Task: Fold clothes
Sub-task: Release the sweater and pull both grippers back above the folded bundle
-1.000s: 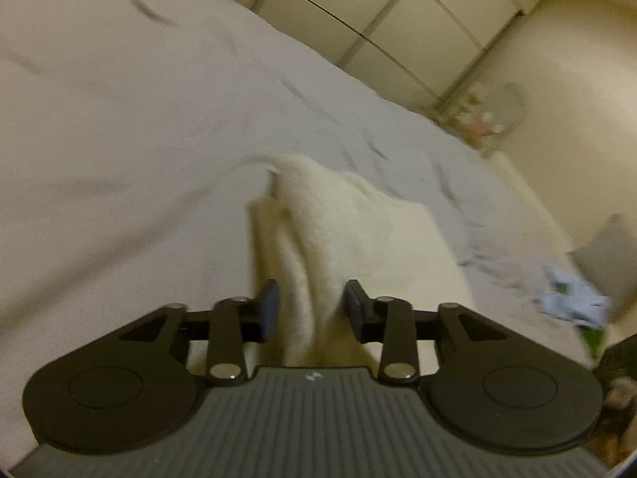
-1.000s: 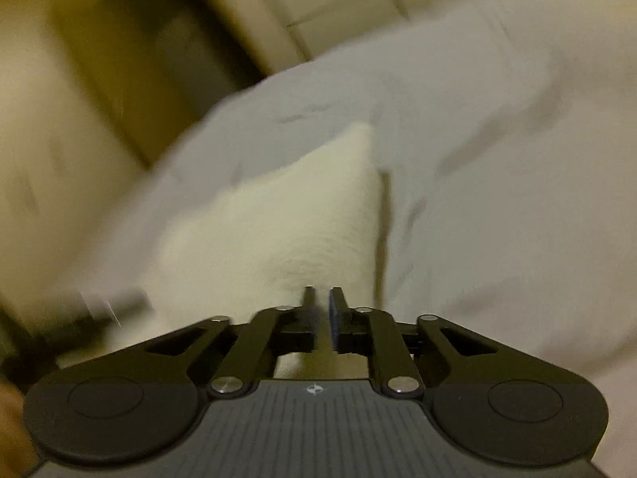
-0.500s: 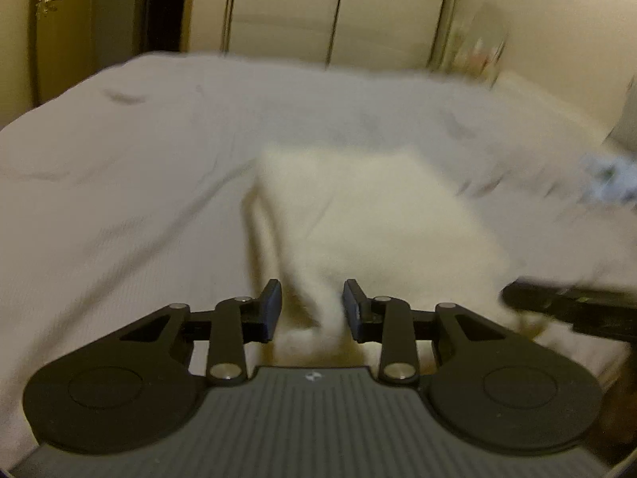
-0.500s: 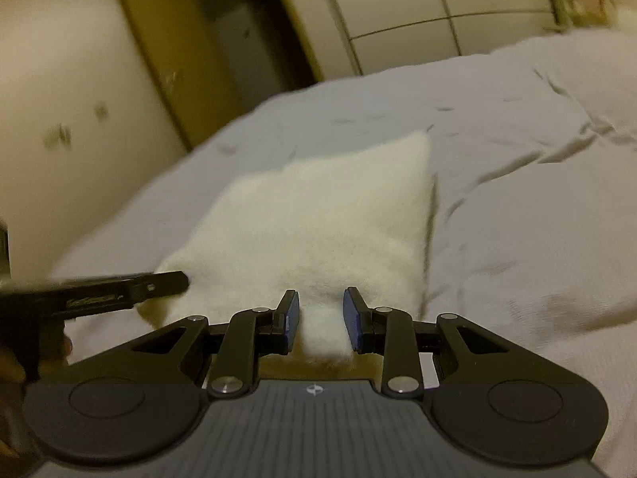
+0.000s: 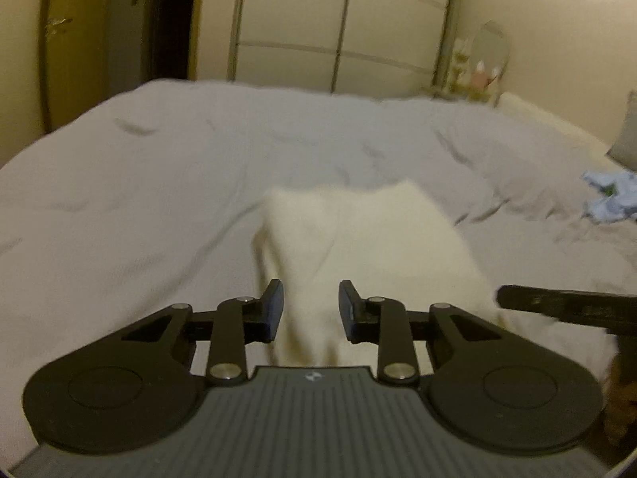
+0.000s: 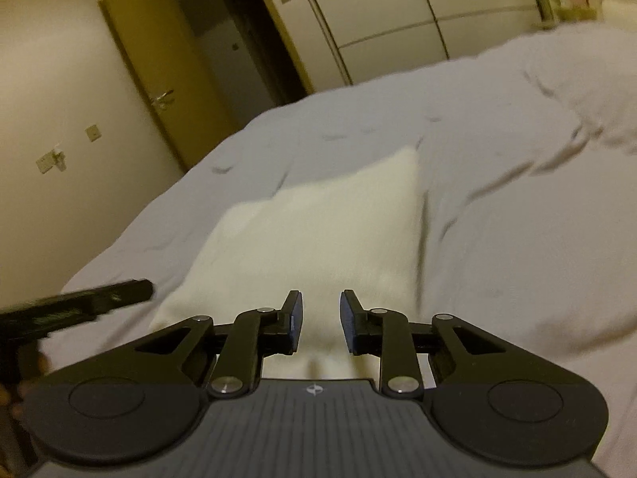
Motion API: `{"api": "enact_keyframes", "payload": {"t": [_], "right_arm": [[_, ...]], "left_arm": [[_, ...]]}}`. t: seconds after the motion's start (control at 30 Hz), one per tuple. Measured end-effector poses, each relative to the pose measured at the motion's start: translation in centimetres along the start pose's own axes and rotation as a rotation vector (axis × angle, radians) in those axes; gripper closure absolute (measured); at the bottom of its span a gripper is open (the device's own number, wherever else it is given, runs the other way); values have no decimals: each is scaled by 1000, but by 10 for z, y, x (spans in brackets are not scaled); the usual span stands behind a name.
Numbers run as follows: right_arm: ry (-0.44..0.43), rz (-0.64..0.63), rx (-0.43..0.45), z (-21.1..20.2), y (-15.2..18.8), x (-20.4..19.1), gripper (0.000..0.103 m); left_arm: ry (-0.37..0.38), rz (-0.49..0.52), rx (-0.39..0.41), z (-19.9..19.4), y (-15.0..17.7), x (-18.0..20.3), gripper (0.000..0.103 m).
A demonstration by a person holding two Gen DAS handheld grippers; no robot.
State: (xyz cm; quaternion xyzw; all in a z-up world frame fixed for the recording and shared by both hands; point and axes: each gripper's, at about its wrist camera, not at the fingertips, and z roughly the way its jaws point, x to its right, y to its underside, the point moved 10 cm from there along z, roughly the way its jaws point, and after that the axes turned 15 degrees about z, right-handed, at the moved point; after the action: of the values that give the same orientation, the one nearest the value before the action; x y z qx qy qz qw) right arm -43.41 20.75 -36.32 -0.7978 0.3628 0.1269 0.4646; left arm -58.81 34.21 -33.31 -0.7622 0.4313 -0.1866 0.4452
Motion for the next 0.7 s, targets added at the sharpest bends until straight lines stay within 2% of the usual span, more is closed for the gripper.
{"api": "enact_keyframes", "payload": {"t": [0.1, 0.17, 0.23, 0.27, 0.33, 0.43, 0.5, 0.57, 0.6, 0.7], "right_arm": [[28, -11, -28, 17, -7, 3, 75], [45, -41, -50, 30, -9, 4, 75], [61, -89, -117, 46, -4, 5, 73], [69, -98, -160, 54, -2, 6, 73], [82, -115, -235, 66, 0, 8, 73], [71, -153, -268, 65, -2, 4, 72], [52, -146, -274, 59, -11, 1, 70], [28, -125, -249, 54, -27, -1, 71], [28, -110, -221, 54, -40, 0, 70], [62, -83, -169, 69, -69, 10, 70]], "left_arm": [[14, 38, -30, 18, -7, 4, 78], [27, 57, -92, 40, 0, 6, 79], [29, 74, -159, 62, 10, 4, 79], [23, 88, -179, 71, 17, 1, 74], [23, 77, -201, 81, 27, -3, 71], [20, 48, -207, 82, 30, -5, 71], [26, 33, -216, 76, 24, -5, 76], [34, 55, -188, 69, 7, -5, 78], [31, 70, -168, 67, -3, -6, 82], [28, 86, -130, 78, -31, -13, 83]]}}
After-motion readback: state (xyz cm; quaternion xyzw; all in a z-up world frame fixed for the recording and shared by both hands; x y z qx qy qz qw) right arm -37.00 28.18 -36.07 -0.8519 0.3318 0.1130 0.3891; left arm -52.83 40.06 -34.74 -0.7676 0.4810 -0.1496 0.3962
